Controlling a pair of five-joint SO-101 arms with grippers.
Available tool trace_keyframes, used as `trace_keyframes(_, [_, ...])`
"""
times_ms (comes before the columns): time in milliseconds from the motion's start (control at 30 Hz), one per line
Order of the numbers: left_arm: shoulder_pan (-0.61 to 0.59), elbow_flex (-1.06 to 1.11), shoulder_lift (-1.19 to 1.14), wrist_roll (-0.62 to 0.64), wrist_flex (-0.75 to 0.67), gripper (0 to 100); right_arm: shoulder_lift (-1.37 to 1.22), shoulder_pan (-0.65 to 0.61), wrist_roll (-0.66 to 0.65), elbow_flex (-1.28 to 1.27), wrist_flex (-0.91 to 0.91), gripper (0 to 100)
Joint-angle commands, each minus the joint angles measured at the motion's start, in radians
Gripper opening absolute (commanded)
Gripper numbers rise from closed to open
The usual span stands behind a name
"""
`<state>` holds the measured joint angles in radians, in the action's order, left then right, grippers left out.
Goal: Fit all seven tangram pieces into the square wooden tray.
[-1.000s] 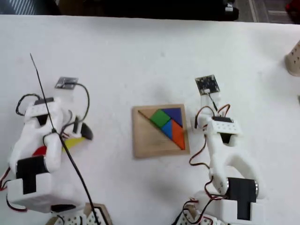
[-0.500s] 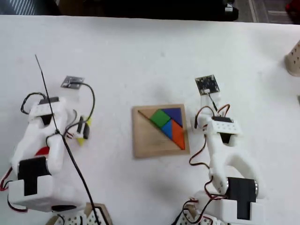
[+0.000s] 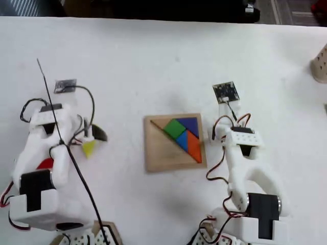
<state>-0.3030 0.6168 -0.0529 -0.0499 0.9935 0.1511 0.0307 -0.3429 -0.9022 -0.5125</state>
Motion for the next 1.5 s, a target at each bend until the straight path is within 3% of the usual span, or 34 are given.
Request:
trace_keyframes(0, [0.012, -0.077, 0.002, 0.044, -0.023, 35, 0.002, -0.013, -0.017, 0.051, -0.004, 1.8])
trace_keyframes(333, [0.002, -0.331, -0.269, 0.055, 0.144, 34, 0.004, -0.013, -0.017, 0.051, -0.004, 1.8])
trace_keyframes(600, [-0.015, -0.344, -0.271, 0.057, 0.127, 34, 0.004, -0.013, -0.017, 0.051, -0.004, 1.8])
trace_keyframes(733, [-0.035, -0.344, -0.269, 0.161, 0.081, 34, 0.004, -0.013, -0.017, 0.051, -0.004, 1.8])
trace_keyframes(1233, [-0.035, -0.334, -0.269, 0.16, 0.081, 36, 0.004, -0.013, -0.017, 0.051, -0.005, 1.8])
trace_keyframes(1467, [-0.035, -0.338, -0.269, 0.157, 0.08, 26, 0.004, -0.013, -0.017, 0.049, -0.005, 1.8])
